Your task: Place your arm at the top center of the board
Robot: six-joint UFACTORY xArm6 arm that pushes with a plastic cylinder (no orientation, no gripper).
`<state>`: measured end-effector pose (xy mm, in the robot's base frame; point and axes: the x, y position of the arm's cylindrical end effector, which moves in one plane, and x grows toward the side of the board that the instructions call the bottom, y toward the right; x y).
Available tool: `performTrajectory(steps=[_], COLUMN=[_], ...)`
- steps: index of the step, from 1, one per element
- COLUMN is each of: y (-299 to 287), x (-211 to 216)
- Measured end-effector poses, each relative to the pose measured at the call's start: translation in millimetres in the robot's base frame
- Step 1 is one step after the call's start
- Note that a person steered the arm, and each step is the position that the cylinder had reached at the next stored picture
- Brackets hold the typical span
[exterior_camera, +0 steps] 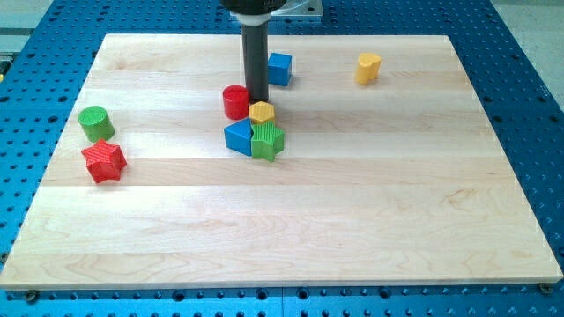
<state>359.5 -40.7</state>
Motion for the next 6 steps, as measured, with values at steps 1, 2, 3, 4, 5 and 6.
performTrajectory(steps=[1, 2, 3, 4, 5, 6], y=[-12.7, -59.4, -52.1, -28.5, -38.9, -74.9], x=[-25.8, -38.8, -3.7, -8.6, -61.8, -120.0])
